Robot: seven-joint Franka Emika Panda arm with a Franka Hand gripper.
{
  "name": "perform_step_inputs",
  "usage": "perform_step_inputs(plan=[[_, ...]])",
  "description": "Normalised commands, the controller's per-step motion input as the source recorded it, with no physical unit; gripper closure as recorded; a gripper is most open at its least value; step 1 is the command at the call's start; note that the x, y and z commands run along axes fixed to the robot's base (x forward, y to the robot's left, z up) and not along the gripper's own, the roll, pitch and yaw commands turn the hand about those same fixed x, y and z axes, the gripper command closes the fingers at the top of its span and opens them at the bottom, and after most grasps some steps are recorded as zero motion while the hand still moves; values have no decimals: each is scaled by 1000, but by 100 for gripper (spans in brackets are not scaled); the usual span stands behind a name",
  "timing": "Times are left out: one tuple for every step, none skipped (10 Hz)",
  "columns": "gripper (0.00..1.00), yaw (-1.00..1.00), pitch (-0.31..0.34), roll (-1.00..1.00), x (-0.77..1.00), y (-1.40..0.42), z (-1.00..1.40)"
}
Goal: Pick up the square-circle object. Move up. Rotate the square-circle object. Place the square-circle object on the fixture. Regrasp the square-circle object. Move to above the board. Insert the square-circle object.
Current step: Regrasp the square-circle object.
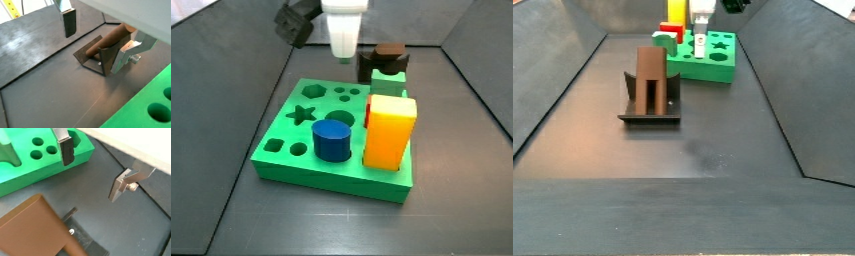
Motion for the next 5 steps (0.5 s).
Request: perform_step_inputs(plan=[[0,-14,227,161,1000,-12,-21],[0,23,197,131,1000,-16,-16],[0,42,175,105,1000,-15,-20],[0,50,155,85,1000,-16,-19],[0,50,140,69,1000,-18,-18]])
